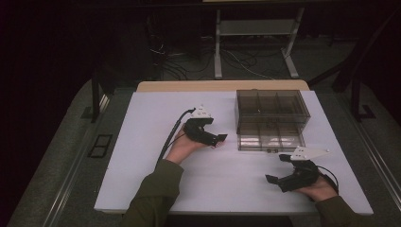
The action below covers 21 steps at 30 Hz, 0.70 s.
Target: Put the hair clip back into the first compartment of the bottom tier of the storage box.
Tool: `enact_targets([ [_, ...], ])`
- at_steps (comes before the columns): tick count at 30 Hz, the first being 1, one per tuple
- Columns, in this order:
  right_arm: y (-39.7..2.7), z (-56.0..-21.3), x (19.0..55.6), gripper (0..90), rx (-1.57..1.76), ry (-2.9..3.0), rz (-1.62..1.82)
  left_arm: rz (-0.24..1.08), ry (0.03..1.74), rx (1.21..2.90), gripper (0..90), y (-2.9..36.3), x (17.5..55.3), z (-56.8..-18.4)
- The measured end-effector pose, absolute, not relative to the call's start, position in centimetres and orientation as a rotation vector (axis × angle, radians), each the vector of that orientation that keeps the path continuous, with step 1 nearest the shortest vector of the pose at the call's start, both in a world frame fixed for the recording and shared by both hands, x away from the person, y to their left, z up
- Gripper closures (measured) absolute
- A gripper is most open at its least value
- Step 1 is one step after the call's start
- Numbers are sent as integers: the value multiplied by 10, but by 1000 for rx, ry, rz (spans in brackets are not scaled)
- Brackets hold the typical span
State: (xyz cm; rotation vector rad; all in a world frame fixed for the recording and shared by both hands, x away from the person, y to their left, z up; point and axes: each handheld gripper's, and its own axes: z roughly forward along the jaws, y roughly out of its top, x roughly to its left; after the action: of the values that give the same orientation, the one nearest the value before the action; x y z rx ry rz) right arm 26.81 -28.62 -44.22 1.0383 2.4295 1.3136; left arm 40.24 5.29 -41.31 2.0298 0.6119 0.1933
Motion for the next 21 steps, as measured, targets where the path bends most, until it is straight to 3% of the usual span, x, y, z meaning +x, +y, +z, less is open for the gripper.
enact_targets([
  [11,-285,-442,267,3,1025,2433,1316,153,650,2057,266,51,405,-422],
  [13,-285,-442,267,3,1018,2438,1313,139,655,2069,352,50,405,-423],
  [21,-284,-442,267,3,1008,2441,1309,127,681,2120,429,45,405,-430],
])
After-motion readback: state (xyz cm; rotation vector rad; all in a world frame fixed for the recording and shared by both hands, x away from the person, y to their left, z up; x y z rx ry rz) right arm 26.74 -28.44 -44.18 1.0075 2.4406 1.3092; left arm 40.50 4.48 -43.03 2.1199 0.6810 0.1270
